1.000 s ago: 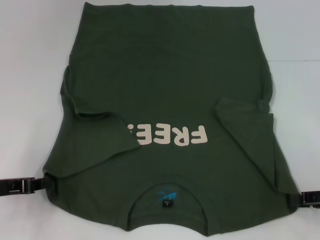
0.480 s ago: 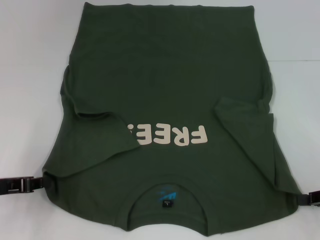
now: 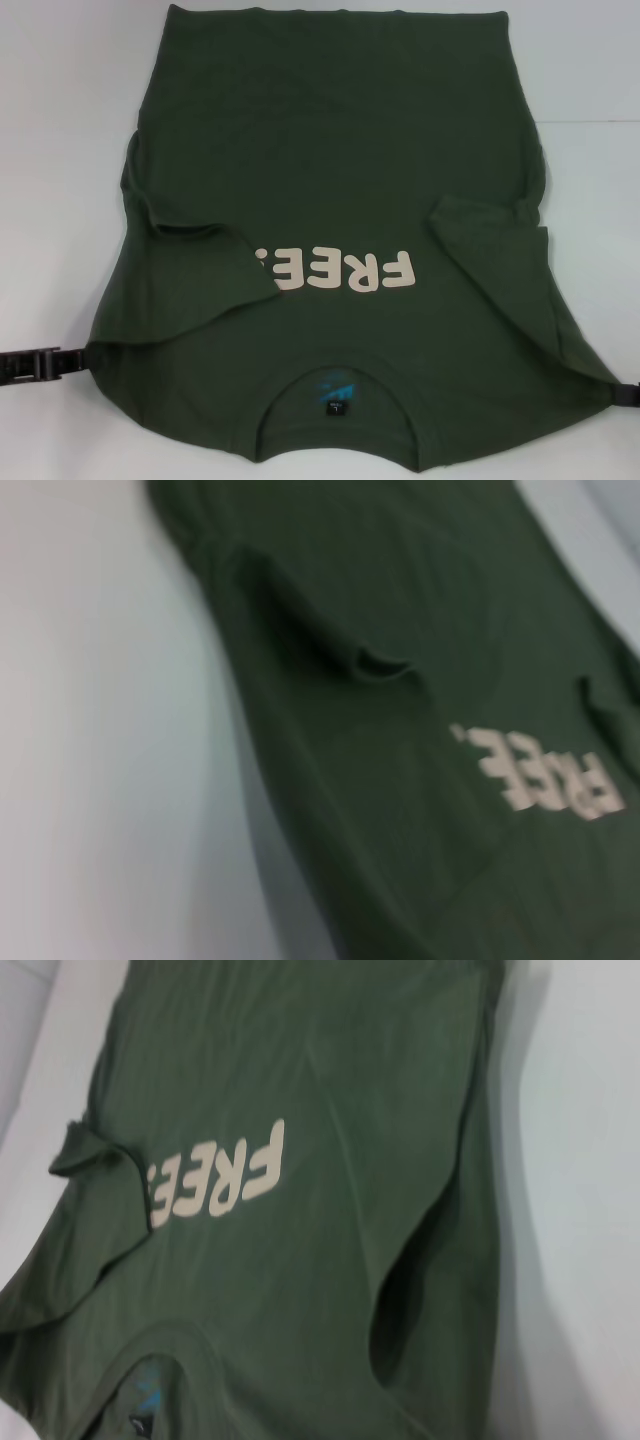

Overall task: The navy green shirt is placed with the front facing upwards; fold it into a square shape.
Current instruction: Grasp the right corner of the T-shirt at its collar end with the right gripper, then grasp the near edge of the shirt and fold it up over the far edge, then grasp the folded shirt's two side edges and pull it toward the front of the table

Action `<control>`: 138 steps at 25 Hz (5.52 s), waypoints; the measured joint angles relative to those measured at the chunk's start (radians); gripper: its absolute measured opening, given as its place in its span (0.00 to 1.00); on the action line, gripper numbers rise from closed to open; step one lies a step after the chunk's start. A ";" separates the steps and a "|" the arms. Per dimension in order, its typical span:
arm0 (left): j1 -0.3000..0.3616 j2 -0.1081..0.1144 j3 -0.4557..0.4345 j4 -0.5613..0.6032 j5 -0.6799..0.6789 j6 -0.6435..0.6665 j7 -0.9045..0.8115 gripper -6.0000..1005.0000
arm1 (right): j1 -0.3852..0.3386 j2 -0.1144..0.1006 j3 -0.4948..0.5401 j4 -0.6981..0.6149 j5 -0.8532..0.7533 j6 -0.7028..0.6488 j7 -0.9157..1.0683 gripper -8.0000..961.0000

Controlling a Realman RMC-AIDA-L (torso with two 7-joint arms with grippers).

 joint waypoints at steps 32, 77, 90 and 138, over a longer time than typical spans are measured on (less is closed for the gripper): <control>0.099 0.001 -0.150 -0.025 -0.038 0.268 0.009 0.03 | -0.234 0.025 0.313 0.001 -0.003 -0.242 -0.315 0.01; -0.530 0.049 -0.147 -0.568 -0.412 -0.833 0.540 0.03 | 0.422 0.037 0.331 0.205 0.126 0.639 -0.424 0.01; -0.523 -0.006 -0.150 -0.622 -0.526 -0.961 0.725 0.03 | 0.438 0.093 0.314 0.260 0.138 0.808 -0.535 0.01; -0.066 -0.029 0.120 -0.272 -0.500 -0.539 0.619 0.76 | 0.206 0.031 0.215 0.069 0.166 0.187 -0.226 0.81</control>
